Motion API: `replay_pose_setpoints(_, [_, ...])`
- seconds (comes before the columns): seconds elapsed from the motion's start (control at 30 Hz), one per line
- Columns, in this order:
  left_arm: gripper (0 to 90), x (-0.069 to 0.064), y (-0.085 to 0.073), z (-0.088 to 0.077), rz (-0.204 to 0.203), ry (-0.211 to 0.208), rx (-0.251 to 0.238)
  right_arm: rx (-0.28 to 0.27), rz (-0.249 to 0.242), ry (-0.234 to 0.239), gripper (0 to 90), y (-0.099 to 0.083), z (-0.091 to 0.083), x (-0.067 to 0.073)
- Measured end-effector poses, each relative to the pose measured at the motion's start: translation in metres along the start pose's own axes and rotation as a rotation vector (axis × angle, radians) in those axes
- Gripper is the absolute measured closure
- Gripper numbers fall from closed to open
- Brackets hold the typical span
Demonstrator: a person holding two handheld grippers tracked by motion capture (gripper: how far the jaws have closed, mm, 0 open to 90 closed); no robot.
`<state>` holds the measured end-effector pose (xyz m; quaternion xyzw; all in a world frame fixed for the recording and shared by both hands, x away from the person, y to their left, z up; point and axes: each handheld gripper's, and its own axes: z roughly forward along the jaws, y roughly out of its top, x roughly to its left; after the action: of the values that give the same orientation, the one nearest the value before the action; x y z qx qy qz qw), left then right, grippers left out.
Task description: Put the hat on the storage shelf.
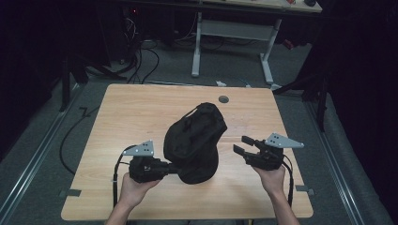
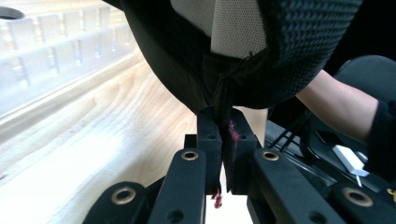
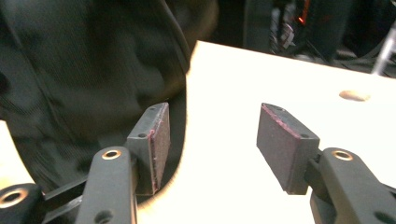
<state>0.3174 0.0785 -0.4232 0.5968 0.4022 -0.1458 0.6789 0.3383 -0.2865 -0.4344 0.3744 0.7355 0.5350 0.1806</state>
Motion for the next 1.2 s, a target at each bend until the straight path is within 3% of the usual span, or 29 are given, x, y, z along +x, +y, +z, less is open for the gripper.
replay_pose_setpoints(0.43, [86.6, -0.001, 0.011, -0.004, 0.029, 0.046, -0.081, 0.161, 0.070, -0.150, 41.6, -0.048, 0.013, -0.016])
replay_pose_setpoints(0.67, [86.5, 0.000, 0.017, -0.007, 0.047, 0.076, -0.126, 0.244, 0.093, -0.253, 39.6, -0.067, 0.019, -0.026])
replay_pose_setpoints(0.87, [86.5, 0.001, 0.022, -0.009, 0.053, 0.099, -0.159, 0.287, 0.086, -0.323, 37.6, -0.078, 0.022, -0.030])
replay_pose_setpoints(1.03, [86.5, 0.004, 0.026, -0.009, 0.061, 0.128, -0.185, 0.321, 0.082, -0.357, 36.0, -0.085, 0.026, -0.031])
replay_pose_setpoints(1.1, [86.5, 0.005, 0.027, -0.009, 0.064, 0.134, -0.192, 0.358, 0.065, -0.372, 35.5, -0.088, 0.029, -0.031])
replay_pose_setpoints(1.2, [86.5, 0.007, 0.030, -0.009, 0.065, 0.144, -0.204, 0.360, 0.065, -0.381, 35.0, -0.088, 0.029, -0.031])
